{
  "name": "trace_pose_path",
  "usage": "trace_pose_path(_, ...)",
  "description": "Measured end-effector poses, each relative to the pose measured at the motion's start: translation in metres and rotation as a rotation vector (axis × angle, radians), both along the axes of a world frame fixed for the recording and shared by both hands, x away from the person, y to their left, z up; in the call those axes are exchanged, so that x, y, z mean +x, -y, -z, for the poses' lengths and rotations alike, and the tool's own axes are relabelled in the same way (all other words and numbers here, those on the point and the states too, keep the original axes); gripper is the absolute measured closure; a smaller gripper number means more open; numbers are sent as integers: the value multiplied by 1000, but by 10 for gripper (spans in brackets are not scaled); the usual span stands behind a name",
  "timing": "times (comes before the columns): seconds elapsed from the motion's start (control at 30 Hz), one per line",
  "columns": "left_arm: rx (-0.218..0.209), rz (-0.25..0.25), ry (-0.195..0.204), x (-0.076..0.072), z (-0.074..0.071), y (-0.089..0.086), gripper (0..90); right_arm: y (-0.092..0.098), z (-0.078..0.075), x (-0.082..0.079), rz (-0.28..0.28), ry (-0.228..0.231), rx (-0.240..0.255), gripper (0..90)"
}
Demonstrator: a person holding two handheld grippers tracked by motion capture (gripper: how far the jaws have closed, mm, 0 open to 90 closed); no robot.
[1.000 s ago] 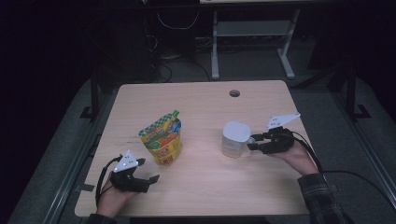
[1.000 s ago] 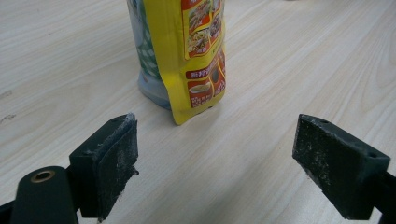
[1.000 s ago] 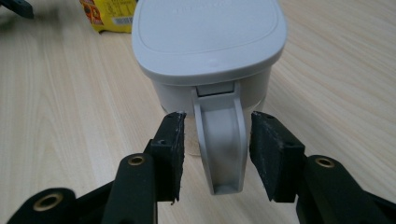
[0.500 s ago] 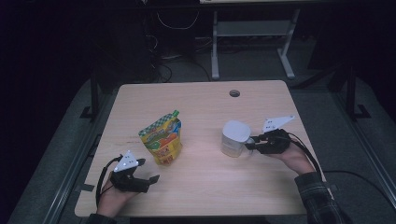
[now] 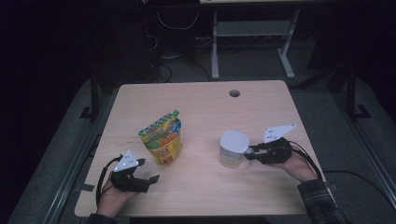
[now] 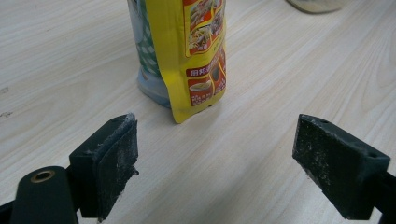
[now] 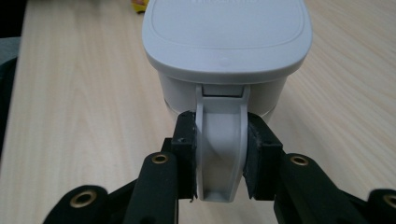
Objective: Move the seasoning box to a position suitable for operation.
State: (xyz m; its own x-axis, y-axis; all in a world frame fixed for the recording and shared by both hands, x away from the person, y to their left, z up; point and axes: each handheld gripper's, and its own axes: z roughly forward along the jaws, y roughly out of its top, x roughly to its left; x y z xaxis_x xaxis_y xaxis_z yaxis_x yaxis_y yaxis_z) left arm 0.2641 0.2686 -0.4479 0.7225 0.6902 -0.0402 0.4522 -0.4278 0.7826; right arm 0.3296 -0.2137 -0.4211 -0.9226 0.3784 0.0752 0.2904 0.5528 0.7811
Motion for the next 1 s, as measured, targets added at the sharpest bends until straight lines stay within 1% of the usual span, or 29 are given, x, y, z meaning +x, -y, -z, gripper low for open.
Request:
trace_pose_path(0.1,1,3,2,0,0,0,135,-3,0,-5,-20,-2,4,688)
trace_pose_path(0.23,0,4,2,-1,0,1,135,-13,-1,-14,-73,-7,1,689)
trace_pose_path(0.37,-2,4,0,-1,0,1,135,-22,-1,-21,-127,3,-9,688)
trace_pose_path(0.43,0,5,-1,-1,0,1,135,-25,-1,-23,-138,5,-13,684)
trace_pose_path(0.47,0,5,-2,-1,0,1,135,-26,-1,-23,-131,-3,-10,675)
trace_pose_path(0.5,-3,4,-2,-1,0,1,135,-26,-1,-23,-122,-17,-6,636)
trace_pose_path(0.53,-3,4,0,-1,0,1,135,-25,-1,-23,-103,-35,6,541)
trace_pose_path(0.57,3,8,3,-1,-1,1,135,-24,-1,-23,-77,-45,13,507)
trace_pose_path(0.6,4,7,1,-1,-1,0,135,-21,-1,-24,-64,-47,22,505)
trace_pose_path(0.67,-3,4,4,-1,-1,0,135,-14,-1,-29,-14,-42,36,481)
trace_pose_path(0.73,-3,1,3,-1,-1,0,135,-6,-2,-33,18,-45,50,506)
trace_pose_path(0.8,-2,0,5,-2,-1,-1,135,0,-2,-40,46,-52,69,558)
trace_pose_path(0.83,-2,-1,6,-2,-2,-1,135,1,-2,-42,60,-54,70,591)
trace_pose_path(0.87,-1,-1,8,-2,-2,-1,135,4,-1,-47,73,-51,81,633)
trace_pose_path(0.9,-2,-2,10,-2,-2,-1,135,7,-1,-51,81,-58,90,674)
trace_pose_path(1.0,-5,-4,8,-2,-2,-1,135,10,-1,-62,78,-75,120,815)
